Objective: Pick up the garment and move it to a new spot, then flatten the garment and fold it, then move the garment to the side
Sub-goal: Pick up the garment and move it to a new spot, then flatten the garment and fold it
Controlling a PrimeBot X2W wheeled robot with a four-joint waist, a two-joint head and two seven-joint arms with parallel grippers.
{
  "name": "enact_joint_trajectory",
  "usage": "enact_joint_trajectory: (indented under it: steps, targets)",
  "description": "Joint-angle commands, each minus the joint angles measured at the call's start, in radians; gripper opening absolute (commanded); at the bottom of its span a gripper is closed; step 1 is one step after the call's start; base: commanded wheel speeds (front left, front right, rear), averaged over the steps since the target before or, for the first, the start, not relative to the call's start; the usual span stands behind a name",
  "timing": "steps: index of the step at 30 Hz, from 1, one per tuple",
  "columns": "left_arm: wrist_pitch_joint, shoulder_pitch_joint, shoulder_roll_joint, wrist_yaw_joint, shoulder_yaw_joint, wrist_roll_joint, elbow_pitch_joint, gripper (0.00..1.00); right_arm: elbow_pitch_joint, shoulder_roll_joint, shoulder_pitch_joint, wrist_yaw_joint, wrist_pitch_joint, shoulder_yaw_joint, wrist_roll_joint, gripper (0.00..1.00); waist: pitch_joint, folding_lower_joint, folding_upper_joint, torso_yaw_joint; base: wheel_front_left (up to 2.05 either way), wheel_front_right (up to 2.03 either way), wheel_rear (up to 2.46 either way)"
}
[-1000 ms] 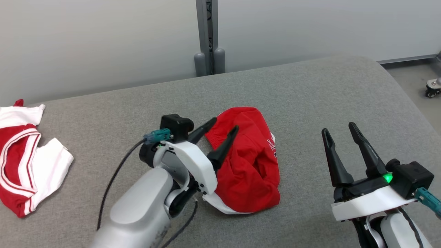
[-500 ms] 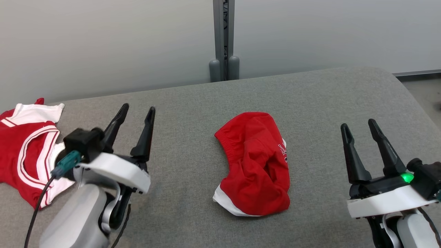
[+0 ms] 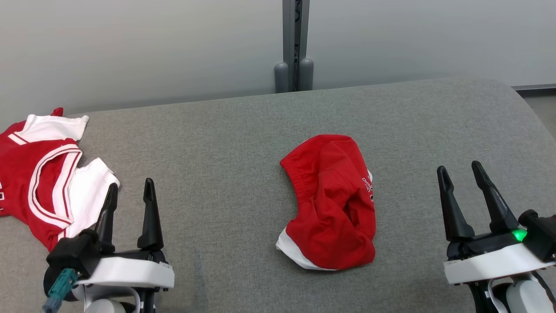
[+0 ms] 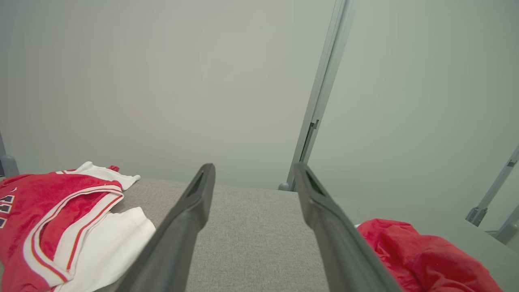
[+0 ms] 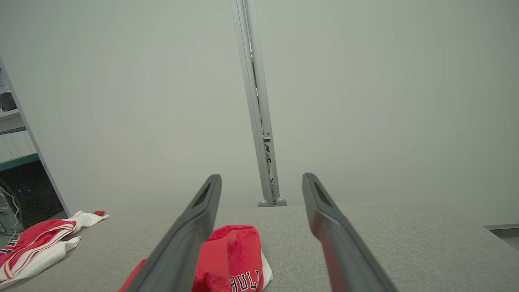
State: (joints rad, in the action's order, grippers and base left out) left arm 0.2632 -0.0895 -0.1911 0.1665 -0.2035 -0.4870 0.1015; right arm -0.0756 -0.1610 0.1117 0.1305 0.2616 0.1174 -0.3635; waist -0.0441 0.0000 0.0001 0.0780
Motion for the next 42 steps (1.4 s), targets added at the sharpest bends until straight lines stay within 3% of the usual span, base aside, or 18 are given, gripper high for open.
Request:
enact_joint_trajectory:
  steps: [1,9,23,42]
  targets:
    - [0.002,0.024,0.021,-0.013,0.031,0.027,-0.018,1.0,0.006,-0.006,-0.015,0.0,0.005,-0.006,0.0,1.0,-0.001,0.0,-0.0001,-0.001,0.0,0.0,0.0]
    - [0.002,0.075,0.099,-0.082,0.101,0.138,-0.019,1.0,0.007,-0.001,-0.036,0.0,0.005,-0.017,0.012,1.0,0.009,0.0,-0.0001,-0.005,0.0,0.0,0.0]
    - [0.002,0.061,0.137,-0.145,0.139,0.197,0.028,1.0,-0.002,0.003,-0.037,0.0,0.005,-0.005,0.021,1.0,0.022,0.0,-0.0001,-0.011,0.0,0.0,0.0]
    - [0.002,0.051,0.139,-0.138,0.123,0.171,0.037,1.0,-0.017,-0.001,-0.026,0.0,0.005,0.006,0.015,1.0,0.026,0.0,-0.0001,-0.012,0.0,0.0,0.0]
